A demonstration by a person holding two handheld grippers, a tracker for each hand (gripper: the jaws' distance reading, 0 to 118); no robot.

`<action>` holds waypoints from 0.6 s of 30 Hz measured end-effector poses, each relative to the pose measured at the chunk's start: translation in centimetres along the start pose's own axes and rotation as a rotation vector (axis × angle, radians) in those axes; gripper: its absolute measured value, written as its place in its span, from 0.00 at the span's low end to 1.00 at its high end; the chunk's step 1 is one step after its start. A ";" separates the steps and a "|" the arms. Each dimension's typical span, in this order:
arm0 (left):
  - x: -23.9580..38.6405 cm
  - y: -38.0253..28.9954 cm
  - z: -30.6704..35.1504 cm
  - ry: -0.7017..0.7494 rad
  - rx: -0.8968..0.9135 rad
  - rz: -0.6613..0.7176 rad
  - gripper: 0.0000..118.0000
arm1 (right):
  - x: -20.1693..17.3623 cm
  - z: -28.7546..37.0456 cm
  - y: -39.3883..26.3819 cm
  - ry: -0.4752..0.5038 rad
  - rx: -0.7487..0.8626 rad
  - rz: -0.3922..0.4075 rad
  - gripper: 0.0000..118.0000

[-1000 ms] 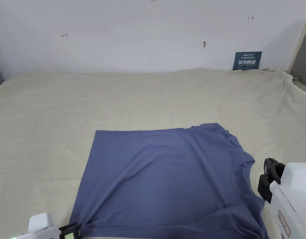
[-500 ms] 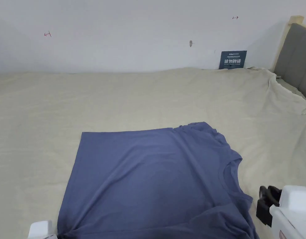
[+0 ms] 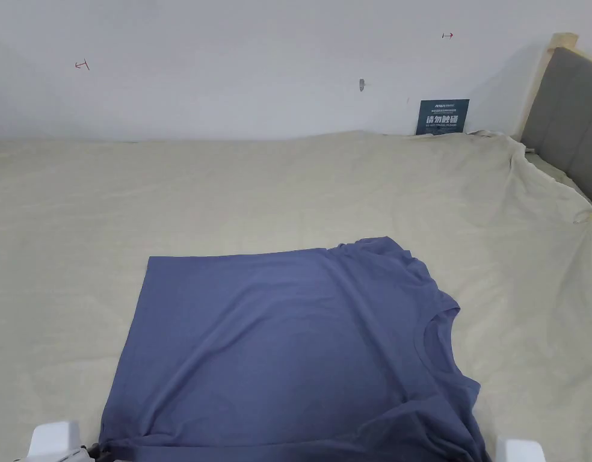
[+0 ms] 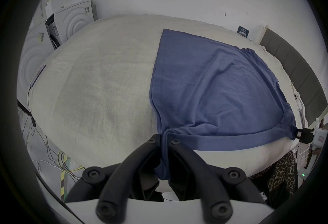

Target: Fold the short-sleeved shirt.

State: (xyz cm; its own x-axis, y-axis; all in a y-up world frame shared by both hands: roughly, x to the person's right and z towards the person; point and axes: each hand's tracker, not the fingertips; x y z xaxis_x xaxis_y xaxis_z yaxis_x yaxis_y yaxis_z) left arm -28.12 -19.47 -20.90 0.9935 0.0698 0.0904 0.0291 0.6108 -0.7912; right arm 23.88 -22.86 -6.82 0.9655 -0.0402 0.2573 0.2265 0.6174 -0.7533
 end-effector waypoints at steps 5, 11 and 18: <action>0.2 0.0 0.1 0.000 0.005 0.002 0.04 | 0.1 -0.3 -0.3 0.044 0.026 -0.059 0.11; -0.4 0.8 0.9 -0.022 0.041 0.052 0.04 | 0.1 2.1 1.4 0.078 0.080 -0.048 0.10; -0.2 4.6 1.9 -0.043 0.101 0.057 0.04 | -0.5 4.6 7.1 0.100 0.183 -0.027 0.10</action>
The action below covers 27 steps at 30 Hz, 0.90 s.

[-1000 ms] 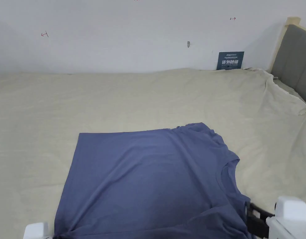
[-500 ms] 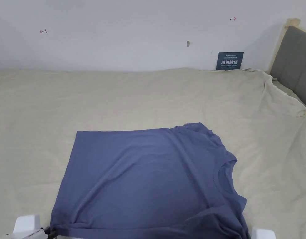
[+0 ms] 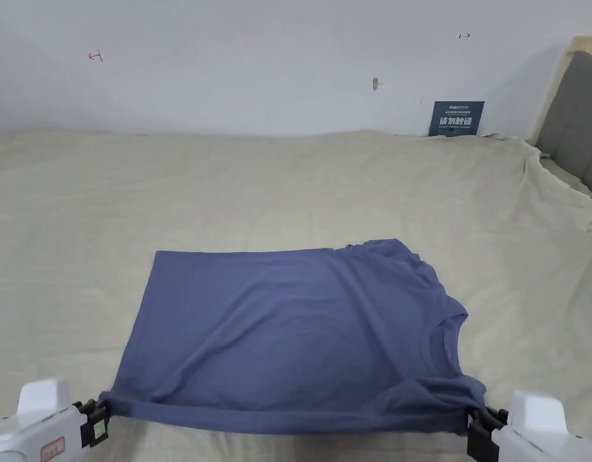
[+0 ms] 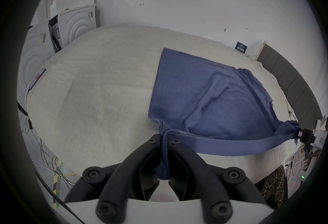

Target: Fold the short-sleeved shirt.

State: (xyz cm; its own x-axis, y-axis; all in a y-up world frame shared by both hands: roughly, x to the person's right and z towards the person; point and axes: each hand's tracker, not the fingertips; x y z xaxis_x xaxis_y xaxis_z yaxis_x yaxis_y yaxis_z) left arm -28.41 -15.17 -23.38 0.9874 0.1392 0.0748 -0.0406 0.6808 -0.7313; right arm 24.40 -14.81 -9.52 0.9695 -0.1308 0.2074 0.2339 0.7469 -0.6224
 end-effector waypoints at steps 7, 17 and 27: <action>1.4 5.5 -2.2 0.007 0.028 -0.045 0.04 | -0.3 -3.4 6.2 -0.010 -0.005 0.010 0.10; 2.1 10.5 -11.9 0.031 -0.054 -0.044 0.04 | 0.4 -13.1 10.7 -0.059 -0.112 -0.038 0.10; 2.9 10.9 -19.3 0.094 -0.167 -0.089 0.04 | 0.8 -21.3 10.2 -0.140 -0.230 -0.026 0.10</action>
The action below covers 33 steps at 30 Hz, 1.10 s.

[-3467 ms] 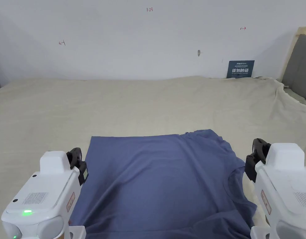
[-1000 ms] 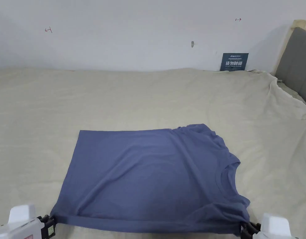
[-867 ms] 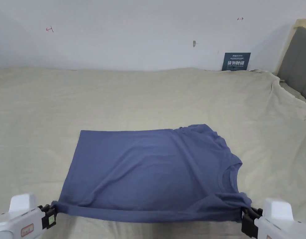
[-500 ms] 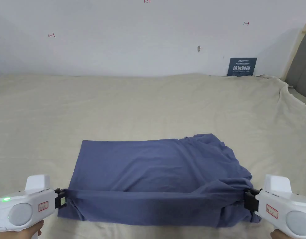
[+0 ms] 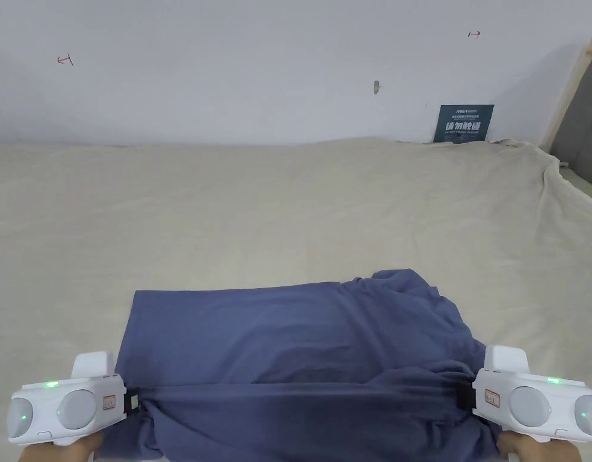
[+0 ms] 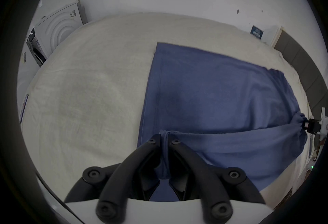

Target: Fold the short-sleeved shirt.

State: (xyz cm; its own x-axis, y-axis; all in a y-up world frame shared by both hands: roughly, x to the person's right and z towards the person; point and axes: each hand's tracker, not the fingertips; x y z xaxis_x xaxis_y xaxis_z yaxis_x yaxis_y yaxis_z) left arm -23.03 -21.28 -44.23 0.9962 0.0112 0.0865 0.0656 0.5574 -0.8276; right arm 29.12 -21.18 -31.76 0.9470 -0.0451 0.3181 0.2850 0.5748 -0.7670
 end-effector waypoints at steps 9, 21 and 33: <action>0.5 0.0 1.5 0.016 -0.031 -0.019 0.50 | -0.4 0.3 -0.9 -0.023 -0.005 0.018 0.41; 1.4 -1.1 17.3 -0.067 0.442 0.056 0.85 | -1.6 17.9 -0.7 0.066 0.450 0.051 0.64; 3.9 -8.0 25.1 -0.033 0.663 -0.032 0.28 | -3.7 27.1 -6.7 0.020 0.714 0.137 0.46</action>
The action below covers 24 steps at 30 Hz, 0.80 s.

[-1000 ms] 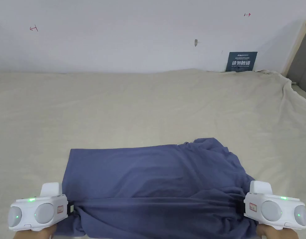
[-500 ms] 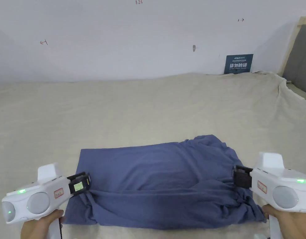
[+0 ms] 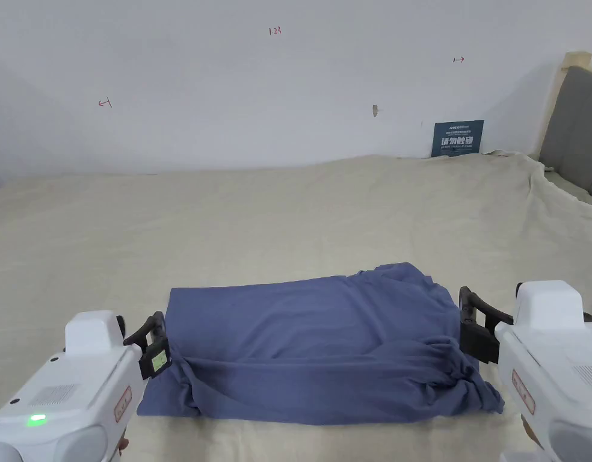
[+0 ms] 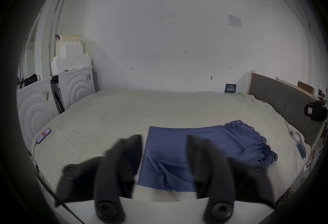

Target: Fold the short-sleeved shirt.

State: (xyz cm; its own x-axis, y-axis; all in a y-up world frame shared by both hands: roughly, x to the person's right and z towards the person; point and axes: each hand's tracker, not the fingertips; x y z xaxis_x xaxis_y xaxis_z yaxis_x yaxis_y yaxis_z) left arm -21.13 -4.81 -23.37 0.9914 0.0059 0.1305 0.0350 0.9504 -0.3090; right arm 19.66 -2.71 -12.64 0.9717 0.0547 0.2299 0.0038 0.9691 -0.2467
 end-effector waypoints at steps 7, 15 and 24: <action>0.1 -1.5 1.1 -0.050 0.008 0.052 0.00 | -0.6 1.1 -0.2 0.019 0.045 0.025 0.00; -1.0 -1.1 -1.5 -0.060 -0.067 0.045 0.00 | -0.2 -0.1 -0.1 0.021 0.029 -0.007 0.00; -4.2 -3.5 -11.0 -0.021 -0.408 0.096 0.21 | 0.4 -2.0 -1.3 0.004 -0.027 -0.009 0.00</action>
State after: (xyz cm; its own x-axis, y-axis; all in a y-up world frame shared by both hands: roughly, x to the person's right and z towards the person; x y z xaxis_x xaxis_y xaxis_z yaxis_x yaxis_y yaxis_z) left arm -24.05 -11.57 -33.20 0.9900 0.0986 0.1009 -0.0061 0.7445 -0.6676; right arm 20.50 -4.41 -14.16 0.9726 0.0449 0.2281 0.0190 0.9626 -0.2703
